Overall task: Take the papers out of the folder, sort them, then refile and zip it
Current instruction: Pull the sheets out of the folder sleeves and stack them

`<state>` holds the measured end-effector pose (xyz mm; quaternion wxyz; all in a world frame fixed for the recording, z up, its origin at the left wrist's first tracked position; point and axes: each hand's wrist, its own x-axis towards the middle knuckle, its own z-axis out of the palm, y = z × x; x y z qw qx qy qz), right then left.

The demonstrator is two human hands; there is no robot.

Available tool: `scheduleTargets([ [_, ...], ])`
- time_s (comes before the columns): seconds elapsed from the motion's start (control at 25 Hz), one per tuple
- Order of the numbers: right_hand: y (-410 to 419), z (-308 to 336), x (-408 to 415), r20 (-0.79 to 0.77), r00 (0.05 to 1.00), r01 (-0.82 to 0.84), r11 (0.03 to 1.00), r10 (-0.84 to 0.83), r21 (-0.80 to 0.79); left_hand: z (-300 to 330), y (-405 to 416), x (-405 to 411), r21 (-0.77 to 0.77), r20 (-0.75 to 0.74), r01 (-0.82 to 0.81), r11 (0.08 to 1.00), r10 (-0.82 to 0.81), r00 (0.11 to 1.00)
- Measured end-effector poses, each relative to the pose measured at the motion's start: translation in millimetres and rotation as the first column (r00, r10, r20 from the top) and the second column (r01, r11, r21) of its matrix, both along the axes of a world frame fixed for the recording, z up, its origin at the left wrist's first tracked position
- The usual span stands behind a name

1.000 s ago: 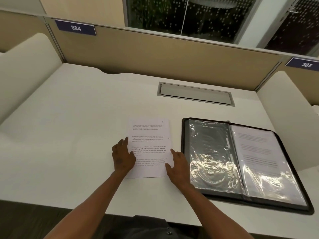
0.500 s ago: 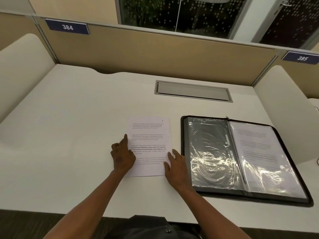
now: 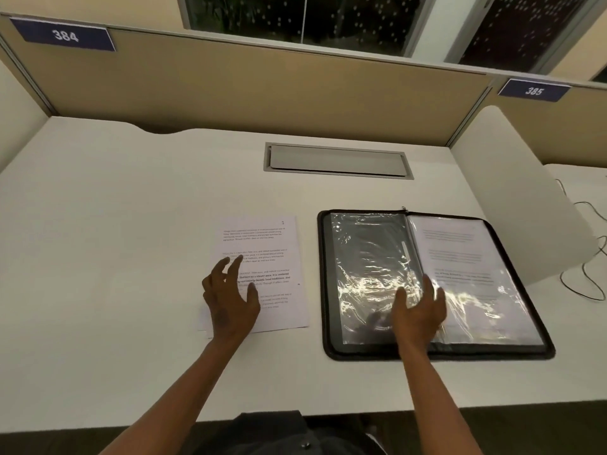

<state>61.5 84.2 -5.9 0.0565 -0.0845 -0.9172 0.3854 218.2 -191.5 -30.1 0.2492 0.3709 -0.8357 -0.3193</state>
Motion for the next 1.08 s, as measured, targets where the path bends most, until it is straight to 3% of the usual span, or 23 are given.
scheduleTargets([
  [0.12, 95.0, -9.1, -41.2, 0.209, 0.946, 0.198, 0.951, -0.249, 0.238, 5.5, 42.7, -10.6, 0.064, -0.034, 0.099, 0.993, -0.097, 0.995],
  [0.24, 140.5, -26.4, -52.7, 0.315, 0.926, 0.070, 0.914, -0.208, 0.399, 3.9, 83.8, -26.8, 0.123, -0.053, 0.205, 0.971, -0.200, 0.978],
  [0.32, 146.9, -31.1, -52.8, 0.223, 0.964, 0.045, 0.913, -0.146, 0.405, 7.3, 110.9, -41.8, 0.139, -0.077, 0.287, 0.948, -0.279, 0.957],
  [0.48, 124.5, -11.1, -42.8, -0.063, 0.991, 0.127, 0.973, -0.117, 0.192, 27.4, 154.6, -71.9, 0.196, -0.126, 0.417, 0.888, -0.399, 0.908],
  [0.56, 111.3, -0.1, -32.8, -0.246, 0.969, 0.021, 0.983, 0.024, 0.181, 41.8, 174.2, -88.8, 0.294, -0.162, 0.453, 0.842, -0.423, 0.891],
  [0.64, 97.6, 3.7, -14.3, -0.378, 0.883, -0.178, 0.944, 0.278, 0.279, 55.6, 188.2, -106.7, 0.440, -0.201, 0.472, 0.764, -0.429, 0.881],
  [0.76, 79.0, 4.2, 21.9, -0.310, 0.624, -0.528, 0.680, 0.717, 0.508, 65.9, 195.9, -132.2, 0.698, -0.240, 0.413, 0.585, -0.352, 0.905],
  [0.84, 74.5, 1.1, 39.1, -0.210, 0.442, -0.718, 0.485, 0.872, 0.500, 64.2, 194.7, -141.8, 0.807, -0.206, 0.328, 0.491, -0.286, 0.936],
  [0.88, 75.7, 1.7, 43.3, -0.213, 0.395, -0.783, 0.449, 0.894, 0.430, 61.8, 193.4, -141.5, 0.827, -0.180, 0.287, 0.483, -0.256, 0.950],
  [0.96, 83.4, 11.2, 42.7, -0.308, 0.469, -0.816, 0.539, 0.828, 0.208, 50.8, 188.2, -135.9, 0.812, -0.094, 0.195, 0.551, -0.207, 0.974],
  [1.08, 116.7, 20.2, 13.3, -0.351, 0.807, -0.526, 0.848, 0.475, -0.060, 25.6, 170.6, -121.1, 0.740, 0.012, 0.086, 0.667, -0.141, 0.990],
])
